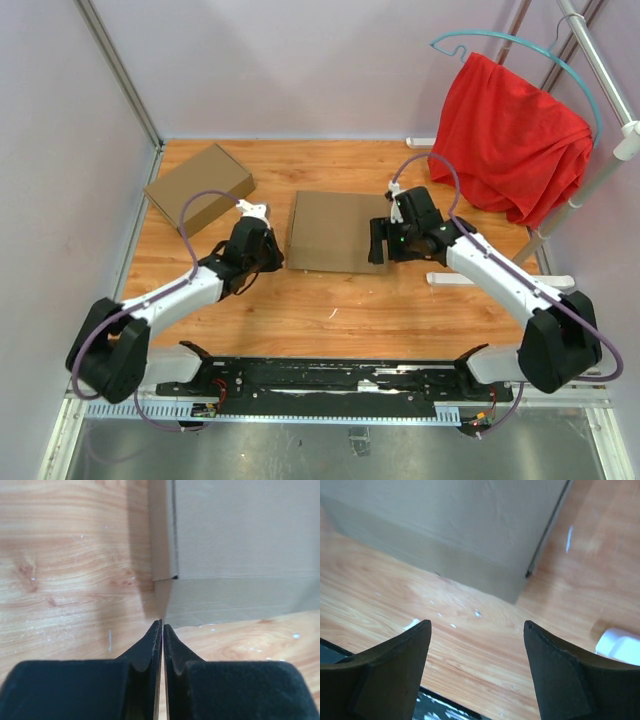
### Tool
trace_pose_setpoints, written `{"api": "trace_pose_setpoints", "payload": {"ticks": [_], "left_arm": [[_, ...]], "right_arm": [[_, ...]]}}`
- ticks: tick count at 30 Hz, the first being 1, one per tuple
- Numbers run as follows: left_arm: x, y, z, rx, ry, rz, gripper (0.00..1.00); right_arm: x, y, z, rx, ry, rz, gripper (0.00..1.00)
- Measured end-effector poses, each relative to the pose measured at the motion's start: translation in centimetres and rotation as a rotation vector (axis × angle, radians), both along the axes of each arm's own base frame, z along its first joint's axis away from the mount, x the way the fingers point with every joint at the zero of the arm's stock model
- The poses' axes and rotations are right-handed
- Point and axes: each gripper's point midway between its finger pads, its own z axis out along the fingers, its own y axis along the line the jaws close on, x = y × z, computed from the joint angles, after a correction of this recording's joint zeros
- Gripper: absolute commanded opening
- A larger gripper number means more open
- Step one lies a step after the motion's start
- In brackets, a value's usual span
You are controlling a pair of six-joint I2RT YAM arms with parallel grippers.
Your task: Fold the paper box
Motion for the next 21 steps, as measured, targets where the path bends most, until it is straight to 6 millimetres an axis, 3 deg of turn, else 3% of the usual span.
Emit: {"api": "trace_pose_setpoints", "payload": {"ticks": [1, 4, 5, 9, 12, 16, 21], "left_arm": [[-0.1, 0.0, 0.9, -0.021, -0.022, 0.002, 0.09], [-0.8, -0.5, 3.7, -0.114, -0.11, -0.023, 0.1], [-1.0, -0.8, 4.2, -0.143, -0.133, -0.037, 0.1], [-2.2, -2.0, 4.0, -0.218, -0.152, -0.114, 0.11], [-2.8, -3.0, 2.8, -0.24, -0.12, -0.171, 0.12], [-3.0, -4.1, 1.8, -0.261, -0.096, -0.226, 0.13], [-2.8, -5.0, 1.2, -0.28, -0.091, -0.261, 0.13]], "right_arm": [[0.6, 0.3, 1.3, 0.019, -0.034, 0.004, 0.61], [3.0, 1.4, 4.8, 0.055, -0.143, 0.013, 0.06], [4.0, 1.7, 5.6, 0.058, -0.175, 0.017, 0.01], [9.7, 4.3, 8.5, 0.075, -0.276, 0.014, 0.01], [13.5, 6.2, 8.3, 0.07, -0.305, 0.024, 0.08], [19.0, 8.6, 6.5, 0.041, -0.322, 0.035, 0.11], [25.1, 10.3, 1.8, 0.021, -0.301, 0.045, 0.12]]}}
